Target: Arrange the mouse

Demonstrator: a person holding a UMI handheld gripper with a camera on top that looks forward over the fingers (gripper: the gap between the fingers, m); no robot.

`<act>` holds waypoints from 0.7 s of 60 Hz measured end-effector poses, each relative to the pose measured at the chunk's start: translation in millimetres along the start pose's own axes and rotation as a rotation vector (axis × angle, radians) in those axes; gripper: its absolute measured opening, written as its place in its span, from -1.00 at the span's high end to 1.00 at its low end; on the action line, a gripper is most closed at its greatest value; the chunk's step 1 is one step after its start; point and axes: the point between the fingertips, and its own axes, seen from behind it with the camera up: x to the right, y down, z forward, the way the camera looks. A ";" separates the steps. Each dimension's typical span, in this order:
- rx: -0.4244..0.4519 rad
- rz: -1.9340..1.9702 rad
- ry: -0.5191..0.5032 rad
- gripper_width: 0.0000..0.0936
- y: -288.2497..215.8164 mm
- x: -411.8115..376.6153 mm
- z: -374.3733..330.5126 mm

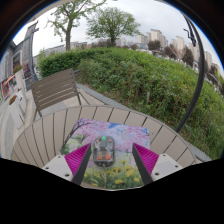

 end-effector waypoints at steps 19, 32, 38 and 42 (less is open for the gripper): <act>-0.089 -0.058 -0.078 -0.80 44.9 -11.1 -236.8; -0.129 -0.079 -0.083 -0.80 97.4 -10.5 -332.1; -0.125 -0.075 -0.079 -0.81 109.1 -8.3 -347.9; -0.123 -0.073 -0.061 -0.80 114.4 -1.5 -347.7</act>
